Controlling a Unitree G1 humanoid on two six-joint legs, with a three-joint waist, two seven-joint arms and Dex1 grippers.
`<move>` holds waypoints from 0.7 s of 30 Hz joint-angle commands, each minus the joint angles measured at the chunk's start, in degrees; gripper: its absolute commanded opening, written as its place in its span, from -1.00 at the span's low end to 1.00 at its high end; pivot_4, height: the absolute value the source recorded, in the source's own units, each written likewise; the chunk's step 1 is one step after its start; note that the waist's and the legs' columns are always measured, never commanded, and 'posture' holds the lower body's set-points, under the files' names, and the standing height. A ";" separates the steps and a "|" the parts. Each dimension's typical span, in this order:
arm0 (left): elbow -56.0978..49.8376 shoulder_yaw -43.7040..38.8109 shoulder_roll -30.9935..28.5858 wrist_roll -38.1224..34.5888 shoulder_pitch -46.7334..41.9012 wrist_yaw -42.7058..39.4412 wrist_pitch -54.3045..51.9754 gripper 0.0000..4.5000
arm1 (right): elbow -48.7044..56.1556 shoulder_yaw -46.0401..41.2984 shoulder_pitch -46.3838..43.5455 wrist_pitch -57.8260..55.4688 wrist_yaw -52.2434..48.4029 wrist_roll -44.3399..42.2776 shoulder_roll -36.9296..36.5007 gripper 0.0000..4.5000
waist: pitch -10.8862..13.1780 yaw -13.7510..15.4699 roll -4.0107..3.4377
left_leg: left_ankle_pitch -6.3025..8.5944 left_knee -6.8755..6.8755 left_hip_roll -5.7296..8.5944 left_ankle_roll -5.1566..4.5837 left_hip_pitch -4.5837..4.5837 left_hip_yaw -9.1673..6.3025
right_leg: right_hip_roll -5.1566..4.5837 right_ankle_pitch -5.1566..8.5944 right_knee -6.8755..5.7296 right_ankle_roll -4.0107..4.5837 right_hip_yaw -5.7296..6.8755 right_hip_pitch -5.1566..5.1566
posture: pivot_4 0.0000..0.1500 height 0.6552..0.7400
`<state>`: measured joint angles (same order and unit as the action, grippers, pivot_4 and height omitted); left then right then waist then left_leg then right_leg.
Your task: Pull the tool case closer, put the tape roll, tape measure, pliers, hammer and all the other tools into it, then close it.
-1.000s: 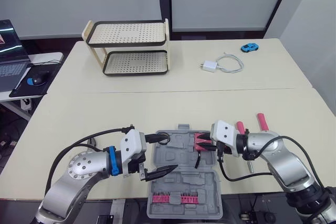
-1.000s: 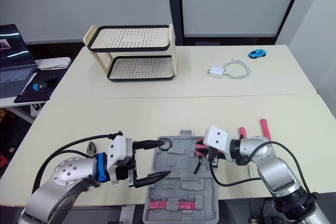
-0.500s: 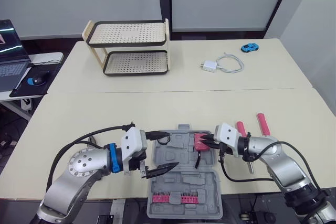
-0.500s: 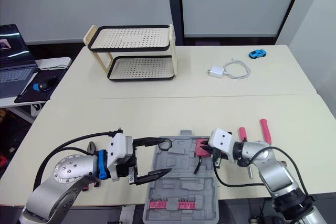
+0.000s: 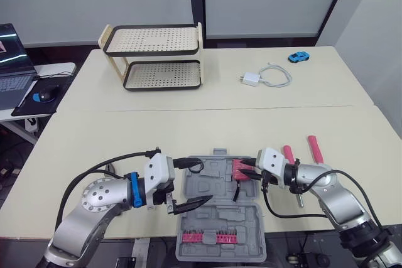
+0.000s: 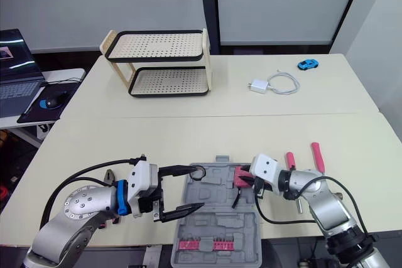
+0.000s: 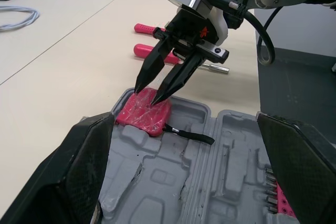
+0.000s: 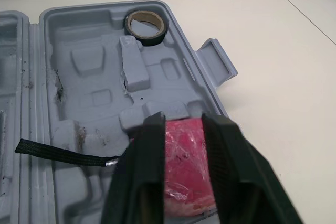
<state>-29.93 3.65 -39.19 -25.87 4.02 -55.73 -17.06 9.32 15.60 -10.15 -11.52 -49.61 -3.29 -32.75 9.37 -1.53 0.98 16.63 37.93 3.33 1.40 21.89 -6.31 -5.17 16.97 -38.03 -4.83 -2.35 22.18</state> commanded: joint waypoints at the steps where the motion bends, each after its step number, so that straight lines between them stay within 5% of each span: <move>1: -0.65 -0.24 -0.27 0.10 0.07 -0.33 1.11 1.00 | 0.59 -1.06 -0.40 0.79 0.29 -0.35 0.16 -0.40 | 0.00 0.00 0.00 | 0.00 0.00 0.00 0.00 0.00 0.00 | 0.00 0.00 0.00 0.00 0.00 0.00 | 1.00 1.00; 21: -0.37 0.86 0.31 0.09 -1.64 0.25 0.46 1.00 | -15.67 -0.26 -0.55 13.09 1.03 1.09 3.60 -0.40 | -0.02 -0.05 0.00 | -0.02 0.02 0.00 0.03 -0.06 0.00 | 0.00 0.00 -0.03 0.00 0.00 -0.04 | 1.00 1.00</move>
<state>-29.08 4.38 -39.06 -25.63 2.56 -55.62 -17.01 -4.25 15.50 -11.51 0.43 -48.66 -2.96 -28.96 9.35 -1.58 0.98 16.62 37.95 3.33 1.43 21.80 -6.30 -5.17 16.97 -38.06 -4.83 -2.35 22.10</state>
